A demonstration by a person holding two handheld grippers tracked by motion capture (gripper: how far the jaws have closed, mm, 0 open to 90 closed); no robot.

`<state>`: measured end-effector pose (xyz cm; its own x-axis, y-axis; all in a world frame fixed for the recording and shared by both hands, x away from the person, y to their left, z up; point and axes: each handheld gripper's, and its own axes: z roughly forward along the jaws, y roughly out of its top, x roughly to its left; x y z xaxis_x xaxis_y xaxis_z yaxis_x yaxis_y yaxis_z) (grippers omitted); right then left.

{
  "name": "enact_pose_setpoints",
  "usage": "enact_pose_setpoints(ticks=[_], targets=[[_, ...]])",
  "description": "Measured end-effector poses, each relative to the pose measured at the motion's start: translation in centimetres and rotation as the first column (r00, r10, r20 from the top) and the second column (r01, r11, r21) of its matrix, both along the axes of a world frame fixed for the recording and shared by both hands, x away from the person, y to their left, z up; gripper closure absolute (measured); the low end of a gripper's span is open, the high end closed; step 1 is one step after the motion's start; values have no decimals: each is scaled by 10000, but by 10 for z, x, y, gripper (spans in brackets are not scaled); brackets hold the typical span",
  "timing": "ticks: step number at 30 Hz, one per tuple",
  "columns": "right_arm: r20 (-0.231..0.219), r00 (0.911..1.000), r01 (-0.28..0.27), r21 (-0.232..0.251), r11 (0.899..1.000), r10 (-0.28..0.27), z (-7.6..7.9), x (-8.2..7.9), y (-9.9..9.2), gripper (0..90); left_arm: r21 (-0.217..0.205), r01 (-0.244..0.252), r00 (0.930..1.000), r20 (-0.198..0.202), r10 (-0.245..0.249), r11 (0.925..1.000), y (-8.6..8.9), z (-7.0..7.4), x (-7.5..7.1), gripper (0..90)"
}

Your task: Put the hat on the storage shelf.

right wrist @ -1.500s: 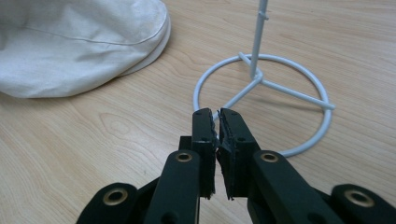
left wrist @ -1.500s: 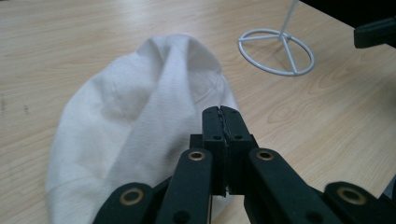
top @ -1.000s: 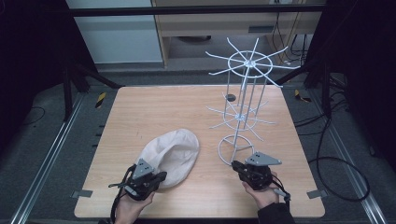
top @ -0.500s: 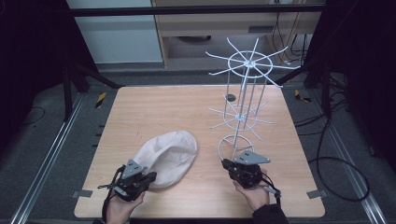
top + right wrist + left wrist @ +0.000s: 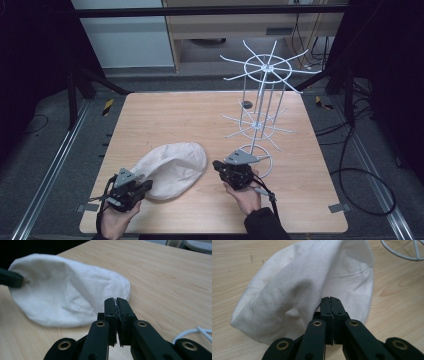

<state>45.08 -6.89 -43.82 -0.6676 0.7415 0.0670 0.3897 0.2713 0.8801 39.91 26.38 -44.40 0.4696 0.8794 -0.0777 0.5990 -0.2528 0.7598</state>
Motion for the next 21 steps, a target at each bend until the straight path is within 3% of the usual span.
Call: enact_pose_setpoints(ticks=[9, 17, 21], targets=[[45, 9999, 164, 195, 9997, -165, -5, 33, 43, 890, 276, -422, 9990, 158, 418, 9987, 13, 0, 6, 900], [57, 9997, 217, -77, 9997, -217, -14, 52, 61, 892, 497, -786, 9967, 219, 776, 9957, 22, -2, 15, 900], [102, 9997, 238, 126, 9996, -240, -17, 59, 67, 895, 403, -988, 9949, 264, 978, 9943, 29, -3, 21, 900]])
